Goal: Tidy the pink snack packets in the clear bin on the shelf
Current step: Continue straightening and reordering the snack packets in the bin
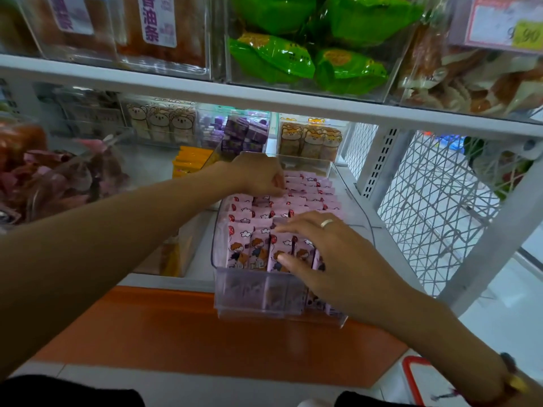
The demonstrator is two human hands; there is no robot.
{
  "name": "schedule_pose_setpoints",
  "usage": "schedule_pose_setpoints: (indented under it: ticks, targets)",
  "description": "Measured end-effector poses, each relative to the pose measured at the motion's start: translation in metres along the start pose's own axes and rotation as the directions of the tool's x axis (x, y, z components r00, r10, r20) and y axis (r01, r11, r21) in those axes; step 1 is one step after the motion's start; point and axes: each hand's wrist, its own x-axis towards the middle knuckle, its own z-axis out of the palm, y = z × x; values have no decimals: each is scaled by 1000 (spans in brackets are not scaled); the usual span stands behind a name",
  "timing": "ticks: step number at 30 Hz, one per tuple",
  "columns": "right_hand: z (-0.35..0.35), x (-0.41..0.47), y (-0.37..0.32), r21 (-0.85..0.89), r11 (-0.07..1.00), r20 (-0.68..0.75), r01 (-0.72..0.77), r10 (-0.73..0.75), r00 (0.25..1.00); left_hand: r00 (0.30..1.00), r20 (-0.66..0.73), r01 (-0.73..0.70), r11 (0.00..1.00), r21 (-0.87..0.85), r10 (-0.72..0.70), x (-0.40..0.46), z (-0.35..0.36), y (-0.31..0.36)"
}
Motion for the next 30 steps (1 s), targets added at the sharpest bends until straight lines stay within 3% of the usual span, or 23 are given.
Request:
schedule_pose_setpoints:
  ticks: [3,8,13,15,18,20,25,27,30]
  targets:
    - [11,-9,0,-97,995,41,-16,20,999,994,-99,39,999,-15,-40,0,6,0]
    - [21,-13,2,-110,994,20,-23,26,999,944,-265,165,977,-132,-196,-3,10,2]
    - [23,-13,5,-100,995,17,-30,31,999,839,-459,109,917,-384,-292,-13,2,8]
    - [23,-13,5,-104,994,12,-30,32,999,781,-490,77,839,-539,-386,-18,-2,10]
    - [22,-11,6,-69,997,9,-34,34,999,668,-419,-41,532,-846,-615,-31,-7,10]
    - [21,-9,7,-39,999,16,-36,37,999,636,-374,-127,386,-914,-675,-49,-9,13]
    - [13,-1,4,38,996,-26,-79,80,996,560,-403,-297,279,-913,-724,-105,-8,31]
    - [10,3,-1,162,982,-128,-102,123,984,574,-400,-325,250,-912,-714,-123,-7,42]
    - [5,8,-13,454,885,-197,-104,213,957,652,-366,-312,205,-928,-664,-139,-2,57]
